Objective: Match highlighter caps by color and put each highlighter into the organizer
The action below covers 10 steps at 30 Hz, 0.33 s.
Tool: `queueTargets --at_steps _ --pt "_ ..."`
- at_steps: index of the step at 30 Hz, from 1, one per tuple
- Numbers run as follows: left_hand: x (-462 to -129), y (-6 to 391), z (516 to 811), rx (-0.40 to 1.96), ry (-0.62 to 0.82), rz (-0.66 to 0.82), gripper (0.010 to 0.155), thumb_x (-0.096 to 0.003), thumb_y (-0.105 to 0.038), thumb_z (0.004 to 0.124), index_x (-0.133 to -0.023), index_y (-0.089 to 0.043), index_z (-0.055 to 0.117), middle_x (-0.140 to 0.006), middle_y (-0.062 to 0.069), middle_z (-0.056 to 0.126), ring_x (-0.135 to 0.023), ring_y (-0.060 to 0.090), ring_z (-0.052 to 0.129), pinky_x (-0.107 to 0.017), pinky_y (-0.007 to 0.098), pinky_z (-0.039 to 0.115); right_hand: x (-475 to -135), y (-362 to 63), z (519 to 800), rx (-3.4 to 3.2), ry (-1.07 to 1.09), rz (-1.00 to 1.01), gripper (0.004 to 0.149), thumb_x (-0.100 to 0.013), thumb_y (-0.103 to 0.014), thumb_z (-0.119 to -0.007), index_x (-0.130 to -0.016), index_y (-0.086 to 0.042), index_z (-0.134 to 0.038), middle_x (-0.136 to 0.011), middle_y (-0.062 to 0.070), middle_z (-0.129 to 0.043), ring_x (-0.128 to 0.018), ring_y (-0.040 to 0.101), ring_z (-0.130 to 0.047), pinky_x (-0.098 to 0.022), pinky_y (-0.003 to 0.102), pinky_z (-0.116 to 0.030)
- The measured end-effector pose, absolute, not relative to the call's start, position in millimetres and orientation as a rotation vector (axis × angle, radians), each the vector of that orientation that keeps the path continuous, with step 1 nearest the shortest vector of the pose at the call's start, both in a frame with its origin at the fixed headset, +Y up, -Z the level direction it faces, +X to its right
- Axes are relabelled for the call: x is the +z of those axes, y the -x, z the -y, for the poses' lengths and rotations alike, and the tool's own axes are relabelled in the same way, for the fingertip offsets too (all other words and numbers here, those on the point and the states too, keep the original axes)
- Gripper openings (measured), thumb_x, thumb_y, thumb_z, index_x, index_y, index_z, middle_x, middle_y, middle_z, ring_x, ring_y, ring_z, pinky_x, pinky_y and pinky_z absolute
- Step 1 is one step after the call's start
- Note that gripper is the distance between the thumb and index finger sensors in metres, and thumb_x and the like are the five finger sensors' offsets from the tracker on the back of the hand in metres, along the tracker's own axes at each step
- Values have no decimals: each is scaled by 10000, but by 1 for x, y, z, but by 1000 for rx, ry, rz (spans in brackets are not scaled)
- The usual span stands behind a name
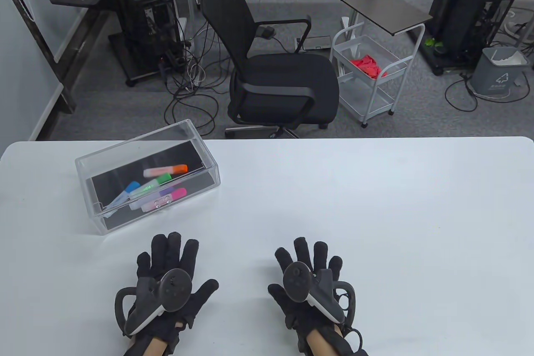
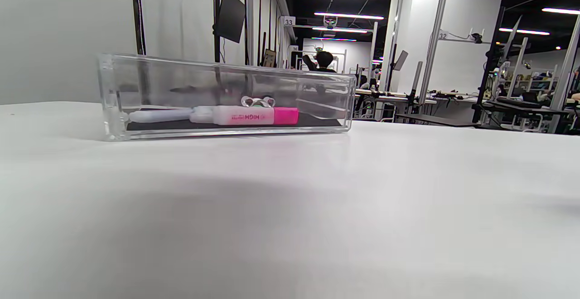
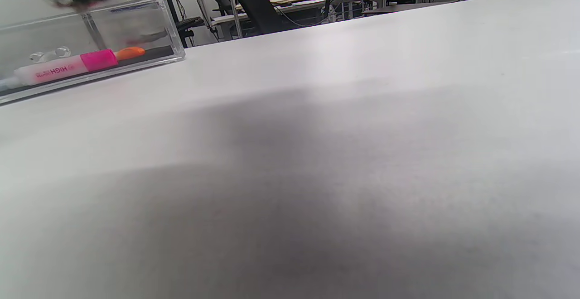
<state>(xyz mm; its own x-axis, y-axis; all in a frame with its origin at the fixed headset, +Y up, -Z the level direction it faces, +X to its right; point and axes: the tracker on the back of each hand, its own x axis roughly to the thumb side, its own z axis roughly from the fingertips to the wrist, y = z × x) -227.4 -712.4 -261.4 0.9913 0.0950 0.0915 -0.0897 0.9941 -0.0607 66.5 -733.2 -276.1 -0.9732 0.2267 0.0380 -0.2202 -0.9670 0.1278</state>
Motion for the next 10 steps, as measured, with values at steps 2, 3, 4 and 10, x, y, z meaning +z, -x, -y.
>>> queueTargets --at_steps 2,3,4,10 --pt "-260 230 718 54 82 92 944 -391 -914 452 -1141 -434 138 -1211 -66 21 -1177 306 16 -804 621 200 -276 -65 734 2916 -83 -182 765 -392 -596 -702 -1019 -463 -284 -1121 -49 -14 -1012 386 47 -654 696 -28" --pt "-260 230 720 46 94 91 947 -391 -915 451 -1141 -433 131 -1210 -66 19 -1177 305 15 -804 621 200 -276 -64 735 2917 -86 -185 766 -392 -597 -701 -1019 -462 -284 -1121 -47 -14 -1012 386 45 -654 696 -29" --pt "-259 231 723 45 104 89 947 -390 -913 454 -1139 -431 130 -1209 -68 19 -1177 304 16 -802 622 199 -276 -64 735 2920 -89 -189 767 -391 -598 -701 -1019 -461 -283 -1121 -45 -16 -1012 386 46 -655 696 -30" --pt "-255 230 726 30 111 80 948 -390 -911 455 -1135 -430 121 -1205 -70 13 -1177 302 17 -803 620 193 -275 -61 736 2927 -103 -198 769 -391 -600 -698 -1022 -454 -283 -1121 -35 -15 -1015 371 38 -655 696 -34"
